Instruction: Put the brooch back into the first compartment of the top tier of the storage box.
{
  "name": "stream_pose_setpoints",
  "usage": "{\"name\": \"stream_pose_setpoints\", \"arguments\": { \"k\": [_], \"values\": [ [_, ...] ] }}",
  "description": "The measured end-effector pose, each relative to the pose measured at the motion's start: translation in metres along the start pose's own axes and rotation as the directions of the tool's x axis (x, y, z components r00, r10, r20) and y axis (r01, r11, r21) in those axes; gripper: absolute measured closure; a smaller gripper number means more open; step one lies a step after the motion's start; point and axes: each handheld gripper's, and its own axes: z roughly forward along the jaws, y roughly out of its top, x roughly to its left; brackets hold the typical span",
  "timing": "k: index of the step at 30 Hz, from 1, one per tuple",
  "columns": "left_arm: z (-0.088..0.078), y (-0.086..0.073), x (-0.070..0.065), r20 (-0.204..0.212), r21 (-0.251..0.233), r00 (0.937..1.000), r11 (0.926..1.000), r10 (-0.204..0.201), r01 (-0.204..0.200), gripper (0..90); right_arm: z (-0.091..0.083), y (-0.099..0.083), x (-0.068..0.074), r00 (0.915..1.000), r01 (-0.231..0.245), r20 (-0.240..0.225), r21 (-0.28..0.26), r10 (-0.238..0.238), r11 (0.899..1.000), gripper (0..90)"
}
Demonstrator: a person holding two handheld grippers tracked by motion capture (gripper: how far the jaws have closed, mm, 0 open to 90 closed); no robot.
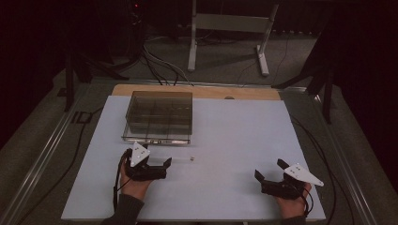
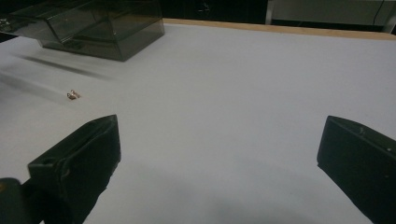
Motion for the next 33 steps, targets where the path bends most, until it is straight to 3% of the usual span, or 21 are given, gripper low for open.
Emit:
{"name": "stream_pose_setpoints", "arguments": {
  "k": [12, 33],
  "values": [
    [0.016, 0.001, -0.016, 0.016, 0.017, 0.9999, 0.9999, -0.001, 0.001, 0.9, 0.0, 0.0, 0.0, 1.0, -0.002, -0.001, -0.002, 0.002, 1.0, 0.0],
    [0.032, 0.003, -0.031, 0.024, 0.049, 0.9997, 0.9988, -0.002, 0.001, 1.0, 0.0, 0.0, 0.0, 1.0, -0.002, -0.003, -0.003, 0.002, 1.0, 0.0]
  ]
}}
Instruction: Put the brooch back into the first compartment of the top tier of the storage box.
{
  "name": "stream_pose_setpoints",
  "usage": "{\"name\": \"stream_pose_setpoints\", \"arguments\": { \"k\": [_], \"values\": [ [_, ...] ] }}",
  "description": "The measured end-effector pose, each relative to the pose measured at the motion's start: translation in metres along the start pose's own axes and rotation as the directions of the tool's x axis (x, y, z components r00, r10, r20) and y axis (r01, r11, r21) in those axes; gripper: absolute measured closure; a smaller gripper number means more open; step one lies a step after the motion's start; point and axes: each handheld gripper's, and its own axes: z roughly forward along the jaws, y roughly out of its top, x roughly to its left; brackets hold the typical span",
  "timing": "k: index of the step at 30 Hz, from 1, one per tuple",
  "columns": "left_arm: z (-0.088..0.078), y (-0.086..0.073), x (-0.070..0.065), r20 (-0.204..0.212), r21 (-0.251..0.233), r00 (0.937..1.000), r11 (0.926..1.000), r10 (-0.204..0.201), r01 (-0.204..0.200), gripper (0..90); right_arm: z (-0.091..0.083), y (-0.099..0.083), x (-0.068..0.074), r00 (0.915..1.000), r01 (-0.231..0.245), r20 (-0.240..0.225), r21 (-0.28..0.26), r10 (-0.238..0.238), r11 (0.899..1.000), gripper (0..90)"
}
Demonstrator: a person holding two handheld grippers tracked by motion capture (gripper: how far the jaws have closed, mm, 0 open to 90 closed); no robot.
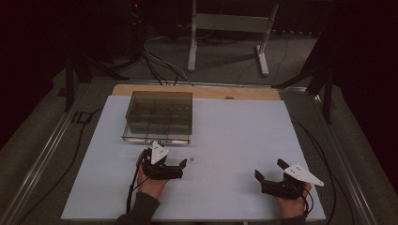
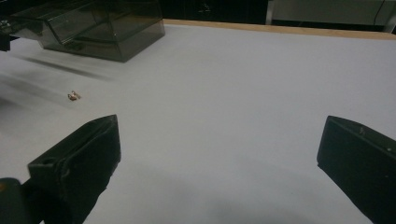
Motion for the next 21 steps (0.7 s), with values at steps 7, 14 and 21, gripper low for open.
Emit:
{"name": "stream_pose_setpoints", "arguments": {
  "k": [7, 14, 21],
  "values": [
    [0.007, 0.001, -0.005, 0.005, 0.011, 1.0, 0.9999, 0.002, -0.002, 1.0, 0.0, 0.0, 0.0, 1.0, 0.0, 0.001, 0.001, 0.0, 1.0, 0.0],
    [0.016, 0.002, -0.012, 0.012, 0.034, 0.9999, 0.9994, 0.009, -0.009, 1.0, 0.001, 0.0, 0.0, 1.0, 0.001, 0.001, 0.003, -0.001, 1.0, 0.0],
    [0.024, 0.008, -0.02, 0.014, 0.04, 0.9995, 0.9988, 0.029, -0.03, 1.0, 0.0, 0.0, 0.0, 1.0, 0.002, -0.001, 0.001, -0.002, 1.0, 0.0]
  ]
}}
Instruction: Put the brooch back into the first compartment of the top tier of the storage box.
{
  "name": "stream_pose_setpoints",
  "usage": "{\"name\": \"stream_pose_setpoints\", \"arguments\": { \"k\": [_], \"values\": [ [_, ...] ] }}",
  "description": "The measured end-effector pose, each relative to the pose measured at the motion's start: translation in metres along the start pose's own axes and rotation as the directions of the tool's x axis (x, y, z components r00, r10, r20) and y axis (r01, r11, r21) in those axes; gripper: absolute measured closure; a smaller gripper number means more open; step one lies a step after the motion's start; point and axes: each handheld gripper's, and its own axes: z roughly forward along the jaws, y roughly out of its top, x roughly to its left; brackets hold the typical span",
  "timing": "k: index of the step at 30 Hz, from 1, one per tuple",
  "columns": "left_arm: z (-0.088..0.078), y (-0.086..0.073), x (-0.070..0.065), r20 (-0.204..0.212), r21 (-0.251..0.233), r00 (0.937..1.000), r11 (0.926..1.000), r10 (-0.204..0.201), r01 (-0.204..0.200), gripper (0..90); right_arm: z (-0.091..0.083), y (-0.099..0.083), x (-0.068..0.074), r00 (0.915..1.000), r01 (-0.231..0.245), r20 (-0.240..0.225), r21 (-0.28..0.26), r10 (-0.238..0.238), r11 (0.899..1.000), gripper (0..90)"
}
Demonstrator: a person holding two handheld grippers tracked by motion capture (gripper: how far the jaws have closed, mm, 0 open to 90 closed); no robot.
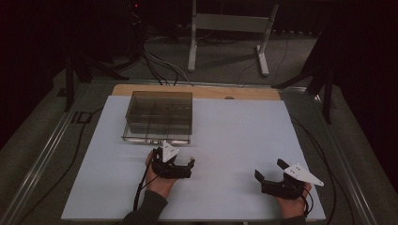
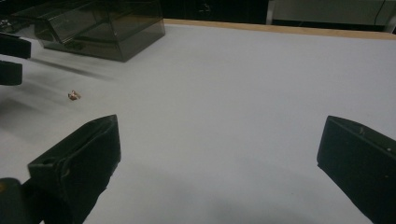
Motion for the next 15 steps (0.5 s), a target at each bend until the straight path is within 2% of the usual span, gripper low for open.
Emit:
{"name": "stream_pose_setpoints", "arguments": {
  "k": [4, 15],
  "values": [
    [0.007, 0.005, -0.006, 0.006, 0.013, 1.0, 0.9999, 0.001, -0.001, 1.9, 0.0, 0.0, 0.0, 1.0, 0.001, 0.0, 0.0, -0.001, 1.0, 0.0],
    [0.017, 0.008, -0.004, -0.005, 0.045, 0.9994, 0.9984, -0.036, 0.036, 6.8, 0.001, 0.0, 0.0, 1.0, 0.002, -0.003, 0.003, -0.002, 1.0, 0.0]
  ]
}}
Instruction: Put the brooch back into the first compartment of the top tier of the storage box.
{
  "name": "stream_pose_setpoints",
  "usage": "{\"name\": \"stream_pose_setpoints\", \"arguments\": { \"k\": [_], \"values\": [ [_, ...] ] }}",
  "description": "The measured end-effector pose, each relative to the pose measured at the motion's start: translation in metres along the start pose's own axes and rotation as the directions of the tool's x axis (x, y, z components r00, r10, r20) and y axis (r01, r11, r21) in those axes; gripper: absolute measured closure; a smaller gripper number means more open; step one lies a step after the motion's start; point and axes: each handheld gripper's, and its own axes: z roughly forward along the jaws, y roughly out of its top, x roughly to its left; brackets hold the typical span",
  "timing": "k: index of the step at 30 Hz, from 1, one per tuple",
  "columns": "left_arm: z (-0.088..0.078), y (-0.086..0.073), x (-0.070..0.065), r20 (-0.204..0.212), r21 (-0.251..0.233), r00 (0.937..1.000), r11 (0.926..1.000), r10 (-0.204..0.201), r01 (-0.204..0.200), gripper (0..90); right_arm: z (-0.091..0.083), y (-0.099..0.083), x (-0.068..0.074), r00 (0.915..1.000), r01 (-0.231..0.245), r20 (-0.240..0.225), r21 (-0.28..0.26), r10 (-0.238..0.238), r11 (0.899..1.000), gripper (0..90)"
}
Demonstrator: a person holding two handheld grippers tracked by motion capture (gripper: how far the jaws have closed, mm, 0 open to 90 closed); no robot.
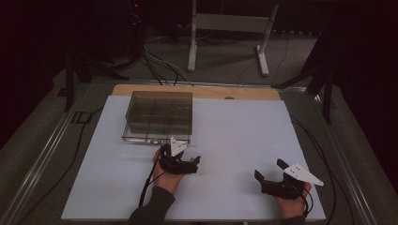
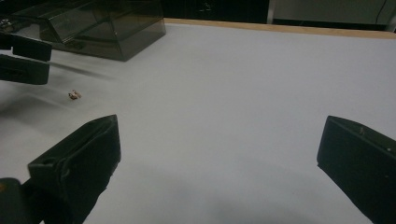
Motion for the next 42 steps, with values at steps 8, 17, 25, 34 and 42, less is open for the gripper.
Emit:
{"name": "stream_pose_setpoints", "arguments": {
  "k": [8, 17, 25, 34, 42],
  "values": [
    [0.007, 0.002, 0.0, -0.001, 0.024, 1.0, 0.9997, -0.004, 0.004, 8.1, 0.0, 0.0, -0.001, 1.0, -0.001, -0.001, -0.001, 0.001, 1.0, 0.0],
    [0.012, 0.002, 0.001, 0.023, 0.05, 0.9995, 0.9985, -0.024, 0.023, 13.0, 0.0, 0.0, -0.001, 1.0, -0.003, -0.002, 0.002, 0.003, 1.0, 0.0],
    [0.016, 0.0, 0.001, -0.014, 0.094, 0.9997, 0.9954, -0.019, 0.02, 22.9, 0.0, 0.0, -0.001, 1.0, -0.004, -0.003, 0.002, 0.004, 1.0, 0.0],
    [0.021, -0.002, -0.002, 0.017, 0.141, 0.9998, 0.9899, 0.011, -0.013, 54.6, 0.001, 0.0, -0.001, 1.0, -0.004, -0.003, 0.005, 0.004, 1.0, 0.0],
    [0.023, -0.002, -0.004, 0.017, 0.171, 0.9987, 0.9841, 0.047, -0.049, 70.0, 0.001, 0.0, -0.001, 1.0, -0.005, -0.001, 0.005, 0.005, 1.0, 0.0]
  ]
}}
